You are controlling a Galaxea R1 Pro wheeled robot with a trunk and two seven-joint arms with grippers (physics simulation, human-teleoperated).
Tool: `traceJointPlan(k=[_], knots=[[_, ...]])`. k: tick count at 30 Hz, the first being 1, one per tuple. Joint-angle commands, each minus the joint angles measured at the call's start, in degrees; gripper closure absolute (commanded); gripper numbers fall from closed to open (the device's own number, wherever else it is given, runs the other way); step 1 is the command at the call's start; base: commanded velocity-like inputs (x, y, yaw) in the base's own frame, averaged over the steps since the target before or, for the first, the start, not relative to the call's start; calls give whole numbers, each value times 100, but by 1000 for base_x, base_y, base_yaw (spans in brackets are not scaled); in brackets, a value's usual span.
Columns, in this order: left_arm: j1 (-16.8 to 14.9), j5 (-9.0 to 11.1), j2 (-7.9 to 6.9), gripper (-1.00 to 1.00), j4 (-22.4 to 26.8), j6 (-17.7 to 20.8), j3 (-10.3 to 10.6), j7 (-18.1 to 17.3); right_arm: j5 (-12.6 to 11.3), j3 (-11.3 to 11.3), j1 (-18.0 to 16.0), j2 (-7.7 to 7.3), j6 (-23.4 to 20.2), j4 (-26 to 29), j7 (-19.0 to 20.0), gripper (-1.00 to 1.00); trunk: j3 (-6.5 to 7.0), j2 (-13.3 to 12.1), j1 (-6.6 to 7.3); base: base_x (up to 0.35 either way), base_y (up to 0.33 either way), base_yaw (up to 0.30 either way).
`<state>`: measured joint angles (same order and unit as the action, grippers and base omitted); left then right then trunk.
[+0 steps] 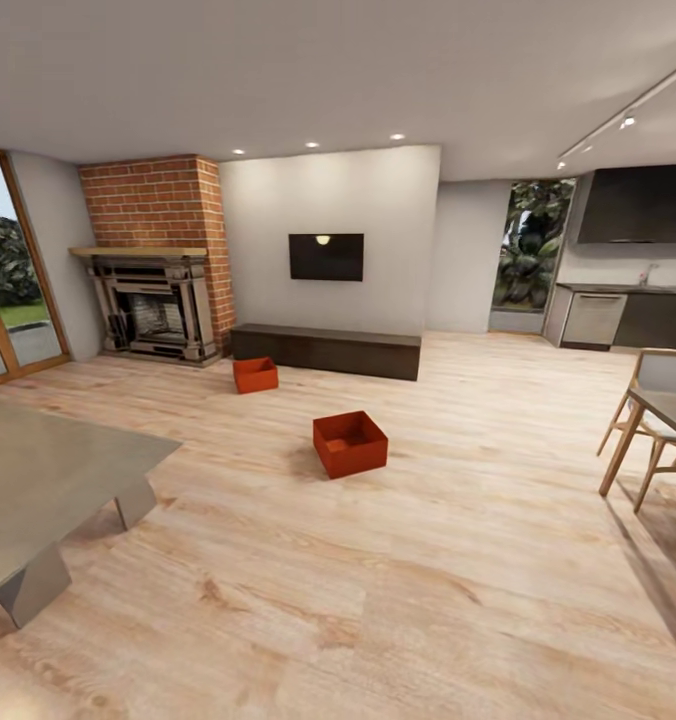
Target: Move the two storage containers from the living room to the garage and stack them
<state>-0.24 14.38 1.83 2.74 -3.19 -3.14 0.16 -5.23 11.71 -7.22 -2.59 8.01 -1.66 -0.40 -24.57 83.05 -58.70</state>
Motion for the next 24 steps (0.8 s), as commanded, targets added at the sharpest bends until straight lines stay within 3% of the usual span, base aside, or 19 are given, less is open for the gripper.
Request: traceJointPlan(k=[1, 24], knots=[[-2, 10, 2, -100, -2, -15, -29, 2, -57, 46, -7, 1, 34, -18, -4, -100, -6, 3, -3, 315, -18, 0], [-2, 9, 10, -100, -2, -21, -38, 2, -10, 99, -7, -20, 35, -18, -4, -100, -6, 3, -3, 317, -1, 0]])
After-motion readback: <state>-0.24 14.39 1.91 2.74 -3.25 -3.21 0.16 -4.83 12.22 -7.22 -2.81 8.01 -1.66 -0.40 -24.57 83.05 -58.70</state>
